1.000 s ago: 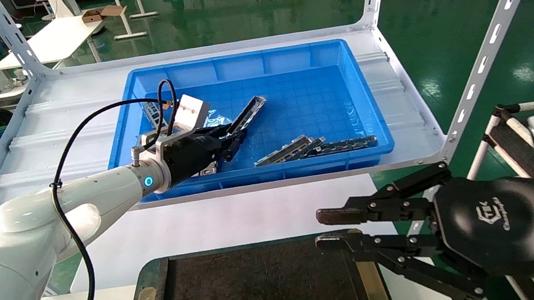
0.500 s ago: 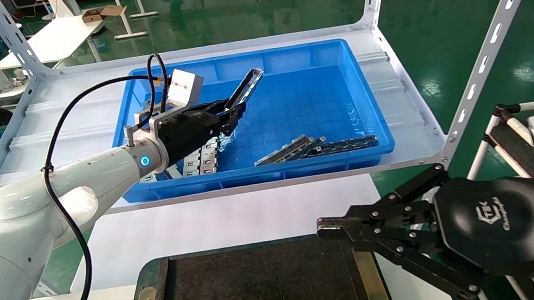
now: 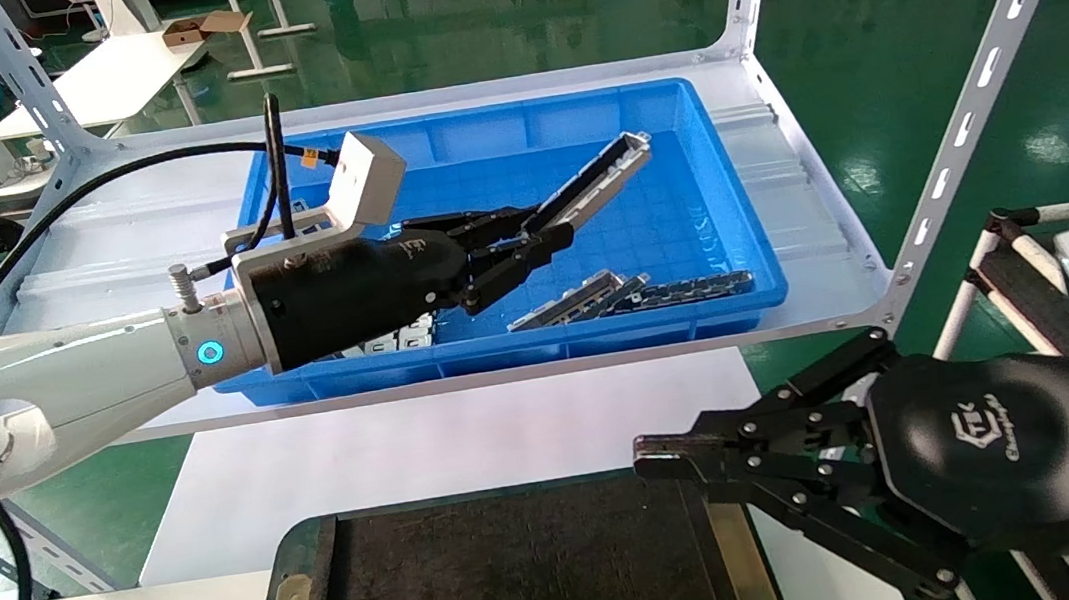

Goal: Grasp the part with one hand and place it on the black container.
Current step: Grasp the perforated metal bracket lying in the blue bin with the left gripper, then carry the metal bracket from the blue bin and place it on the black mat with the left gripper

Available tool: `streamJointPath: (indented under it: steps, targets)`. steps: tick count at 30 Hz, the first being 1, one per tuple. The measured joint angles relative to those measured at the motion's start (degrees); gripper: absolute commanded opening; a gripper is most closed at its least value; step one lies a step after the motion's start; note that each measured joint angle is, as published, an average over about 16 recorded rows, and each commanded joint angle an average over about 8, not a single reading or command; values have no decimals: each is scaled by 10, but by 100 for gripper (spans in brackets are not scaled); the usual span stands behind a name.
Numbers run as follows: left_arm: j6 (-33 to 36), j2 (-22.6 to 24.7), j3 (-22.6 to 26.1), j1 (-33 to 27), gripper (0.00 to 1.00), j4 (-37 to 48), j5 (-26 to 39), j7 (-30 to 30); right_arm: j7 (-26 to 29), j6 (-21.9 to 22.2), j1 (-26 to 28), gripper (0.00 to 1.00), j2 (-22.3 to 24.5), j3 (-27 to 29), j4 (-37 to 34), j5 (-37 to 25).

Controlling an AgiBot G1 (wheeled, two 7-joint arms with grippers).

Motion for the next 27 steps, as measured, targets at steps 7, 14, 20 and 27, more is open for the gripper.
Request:
streamJointPath:
  steps: [7, 14, 20, 27]
  targets:
    - [115, -29, -1, 11, 0, -6, -13, -19, 0, 0, 0, 0, 0, 0, 0, 0]
    - [171, -51, 0, 48, 0, -37, -24, -48, 0, 0, 0, 0, 0, 0, 0, 0]
    - [182, -70, 7, 110, 0, -97, -28, -79, 0, 0, 0, 0, 0, 0, 0, 0]
    - [144, -93, 19, 206, 0, -200, -22, -123, 0, 0, 0, 0, 0, -1, 0, 0]
